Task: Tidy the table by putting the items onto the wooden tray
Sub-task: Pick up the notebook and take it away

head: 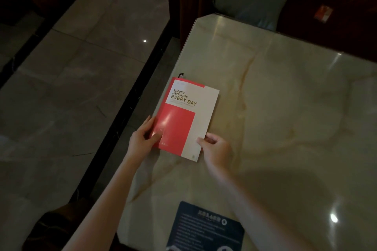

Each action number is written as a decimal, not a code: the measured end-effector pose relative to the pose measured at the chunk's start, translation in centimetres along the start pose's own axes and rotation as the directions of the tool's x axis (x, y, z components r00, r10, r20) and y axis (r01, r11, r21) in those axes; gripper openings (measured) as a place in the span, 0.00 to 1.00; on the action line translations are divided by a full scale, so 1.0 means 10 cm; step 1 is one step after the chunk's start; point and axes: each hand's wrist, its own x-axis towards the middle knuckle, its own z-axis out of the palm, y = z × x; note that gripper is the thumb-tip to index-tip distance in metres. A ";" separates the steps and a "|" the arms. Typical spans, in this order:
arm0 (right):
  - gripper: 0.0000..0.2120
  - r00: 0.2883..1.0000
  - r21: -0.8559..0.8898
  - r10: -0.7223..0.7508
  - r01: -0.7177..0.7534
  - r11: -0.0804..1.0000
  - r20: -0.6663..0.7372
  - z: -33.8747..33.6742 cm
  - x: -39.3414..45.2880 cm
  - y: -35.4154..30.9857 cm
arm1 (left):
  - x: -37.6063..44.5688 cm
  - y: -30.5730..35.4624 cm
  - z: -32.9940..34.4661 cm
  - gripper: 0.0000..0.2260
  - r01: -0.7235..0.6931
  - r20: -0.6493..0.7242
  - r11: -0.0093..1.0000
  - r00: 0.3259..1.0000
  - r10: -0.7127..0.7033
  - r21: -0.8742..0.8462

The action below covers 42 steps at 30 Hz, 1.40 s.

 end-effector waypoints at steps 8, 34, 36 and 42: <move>0.08 0.982 -0.149 -0.186 0.177 0.973 -0.046 0.07 -0.03 0.08 | -0.07 0.06 0.07 0.26 -0.058 -0.042 0.985 0.997 0.065 0.163; 0.20 0.549 -0.662 -0.711 0.733 0.157 0.439 -0.49 0.04 0.04 | -0.39 0.39 0.34 0.22 -0.213 0.077 0.563 0.964 0.255 0.798; 0.20 0.537 -0.674 -0.729 0.725 0.142 0.424 -0.65 0.07 -0.07 | -0.42 0.58 0.42 0.20 -0.284 0.138 0.598 0.950 0.279 0.749; 0.22 0.526 -0.696 -0.776 0.699 0.163 0.347 -1.35 0.06 -0.33 | -0.56 1.25 0.80 0.19 -0.484 0.246 0.526 0.854 0.458 0.699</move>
